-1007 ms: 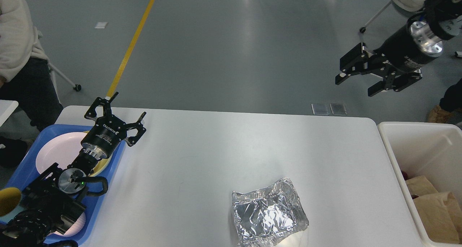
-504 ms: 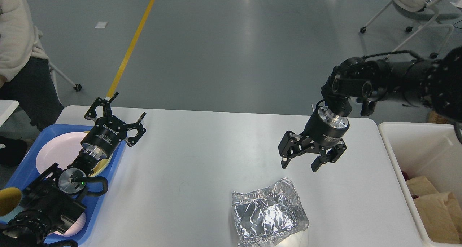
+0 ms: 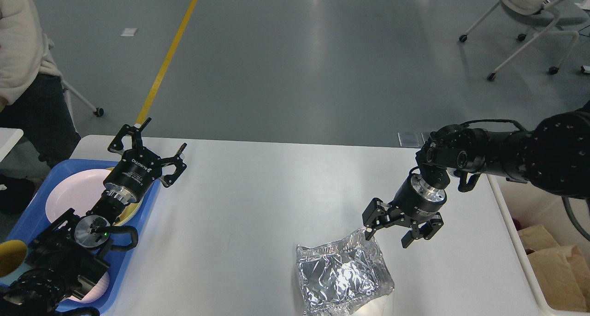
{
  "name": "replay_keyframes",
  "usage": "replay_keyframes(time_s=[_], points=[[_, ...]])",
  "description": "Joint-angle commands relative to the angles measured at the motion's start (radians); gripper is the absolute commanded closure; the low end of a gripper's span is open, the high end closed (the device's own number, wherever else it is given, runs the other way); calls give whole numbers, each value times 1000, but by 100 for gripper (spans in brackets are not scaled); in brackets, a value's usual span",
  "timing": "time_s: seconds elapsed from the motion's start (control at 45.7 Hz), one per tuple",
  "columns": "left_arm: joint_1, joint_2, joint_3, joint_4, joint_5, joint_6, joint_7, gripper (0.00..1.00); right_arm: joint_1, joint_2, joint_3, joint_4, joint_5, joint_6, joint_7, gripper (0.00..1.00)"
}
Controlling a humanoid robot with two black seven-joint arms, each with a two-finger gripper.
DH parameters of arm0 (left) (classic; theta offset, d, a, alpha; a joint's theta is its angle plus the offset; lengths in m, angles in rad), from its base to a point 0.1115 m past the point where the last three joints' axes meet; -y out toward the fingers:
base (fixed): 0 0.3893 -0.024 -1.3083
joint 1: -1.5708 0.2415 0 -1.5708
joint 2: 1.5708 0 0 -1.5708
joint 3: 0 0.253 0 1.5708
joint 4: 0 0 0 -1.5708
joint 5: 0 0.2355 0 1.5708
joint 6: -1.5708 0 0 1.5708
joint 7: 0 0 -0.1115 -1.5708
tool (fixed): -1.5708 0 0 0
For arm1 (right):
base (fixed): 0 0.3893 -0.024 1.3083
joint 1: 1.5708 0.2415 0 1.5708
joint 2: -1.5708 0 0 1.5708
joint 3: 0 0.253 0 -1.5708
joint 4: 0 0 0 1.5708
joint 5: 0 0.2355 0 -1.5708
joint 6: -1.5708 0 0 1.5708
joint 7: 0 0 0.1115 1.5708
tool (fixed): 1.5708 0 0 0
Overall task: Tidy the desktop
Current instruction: 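Lower the open right gripper onto the foil bundle and grasp it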
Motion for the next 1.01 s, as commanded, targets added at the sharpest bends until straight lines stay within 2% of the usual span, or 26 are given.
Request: replay_keyframes(time_s=[0.0, 0.263, 0.745, 0.986], points=[[0, 0, 0, 0, 0, 0, 0, 3, -39, -34, 5, -27, 2, -1, 2, 12], [0, -1, 0, 0, 0, 0, 0, 3, -146, -54, 8, -45, 22, -47, 2, 12], [0, 0, 0, 0, 0, 0, 0, 3, -154, -36, 29, -45, 58, -56, 0, 12], [0, 0, 0, 0, 0, 0, 0, 3, -224, -14, 29, -45, 60, -151, -1, 12]])
